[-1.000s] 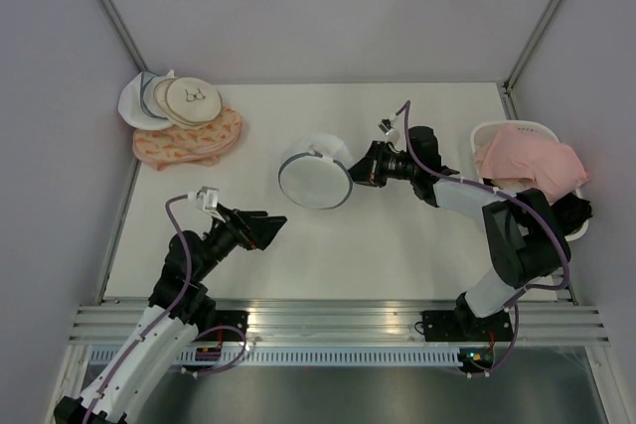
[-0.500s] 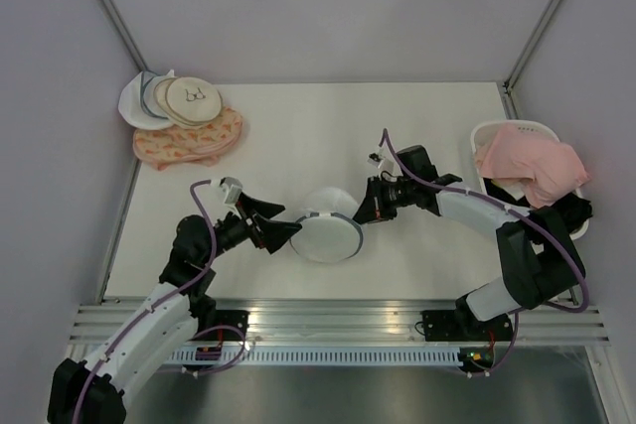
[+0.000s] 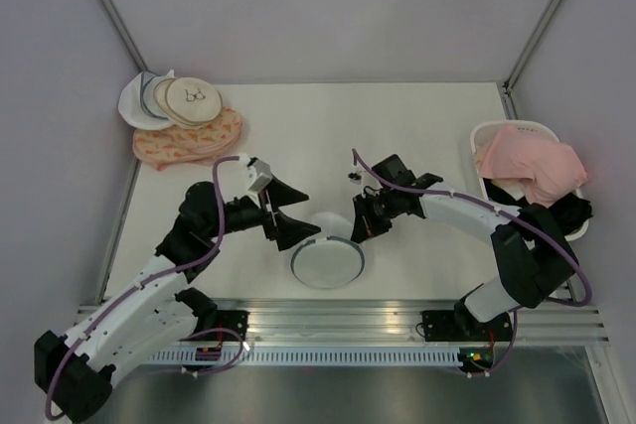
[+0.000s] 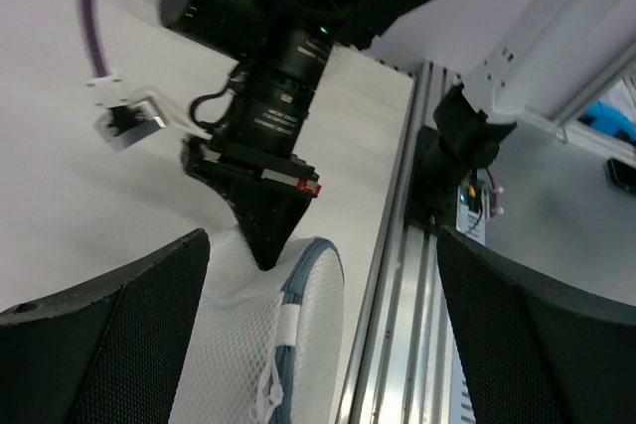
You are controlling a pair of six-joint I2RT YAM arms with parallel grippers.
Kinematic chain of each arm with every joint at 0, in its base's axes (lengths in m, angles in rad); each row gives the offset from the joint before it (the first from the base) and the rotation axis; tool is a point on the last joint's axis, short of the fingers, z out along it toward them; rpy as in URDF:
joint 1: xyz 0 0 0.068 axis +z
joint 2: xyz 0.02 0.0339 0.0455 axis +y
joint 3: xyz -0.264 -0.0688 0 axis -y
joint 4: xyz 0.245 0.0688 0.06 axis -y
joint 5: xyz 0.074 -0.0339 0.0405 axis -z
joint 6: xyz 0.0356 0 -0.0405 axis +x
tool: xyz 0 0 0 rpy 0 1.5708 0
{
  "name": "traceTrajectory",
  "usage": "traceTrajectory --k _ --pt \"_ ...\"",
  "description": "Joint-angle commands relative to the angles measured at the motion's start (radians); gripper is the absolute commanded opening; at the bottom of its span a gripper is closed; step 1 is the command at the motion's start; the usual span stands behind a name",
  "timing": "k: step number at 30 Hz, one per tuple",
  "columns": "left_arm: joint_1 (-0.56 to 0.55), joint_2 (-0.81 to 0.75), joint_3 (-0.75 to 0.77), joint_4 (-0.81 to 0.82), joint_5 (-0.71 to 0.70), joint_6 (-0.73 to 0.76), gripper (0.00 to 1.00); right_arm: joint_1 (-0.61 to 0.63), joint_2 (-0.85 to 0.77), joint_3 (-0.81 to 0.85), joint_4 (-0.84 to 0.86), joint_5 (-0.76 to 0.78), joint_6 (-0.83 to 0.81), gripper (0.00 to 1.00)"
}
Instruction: Unzip the laundry bag and remove the bra
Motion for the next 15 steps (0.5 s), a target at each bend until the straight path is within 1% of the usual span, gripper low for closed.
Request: traceTrajectory --k 1,3,4,5,6,7,8,10,11,12,14,15 --pt "-0.136 0.093 0.099 -0.208 -0.084 0.197 0.98 0.051 0.017 0.06 -0.06 0.06 -0.045 0.0" --pt "-0.187 0.135 0.133 -0.32 -0.146 0.259 0.98 0.062 0.022 0.069 -0.075 0.069 -0.054 0.0" --pt "-0.229 0.182 0.173 -0.348 -0.166 0.279 0.98 0.068 0.022 0.074 -0.083 0.078 -0.059 0.0" --pt "-0.253 0.199 0.187 -0.371 -0.192 0.322 0.98 0.071 0.024 0.08 -0.095 0.092 -0.063 0.01" --pt "-0.274 0.219 0.199 -0.392 -0.251 0.336 0.98 0.086 0.025 0.089 -0.116 0.103 -0.077 0.0" --pt "-0.312 0.231 0.218 -0.411 -0.279 0.351 0.99 0.094 0.022 0.091 -0.123 0.109 -0.08 0.0" --pt "-0.331 0.253 0.226 -0.419 -0.308 0.372 0.98 0.102 0.019 0.095 -0.132 0.118 -0.083 0.0" --pt "-0.378 0.271 0.248 -0.443 -0.399 0.392 0.99 0.111 0.008 0.1 -0.144 0.127 -0.086 0.0" --pt "-0.395 0.293 0.258 -0.446 -0.472 0.409 0.99 0.122 0.005 0.103 -0.152 0.135 -0.086 0.0" --pt "-0.414 0.305 0.267 -0.451 -0.505 0.42 0.99 0.126 0.002 0.105 -0.155 0.135 -0.088 0.0" --pt "-0.472 0.334 0.29 -0.46 -0.565 0.452 0.99 0.151 -0.001 0.109 -0.158 0.141 -0.086 0.0" --pt "-0.51 0.369 0.304 -0.46 -0.629 0.461 0.99 0.158 0.001 0.117 -0.164 0.143 -0.088 0.01"
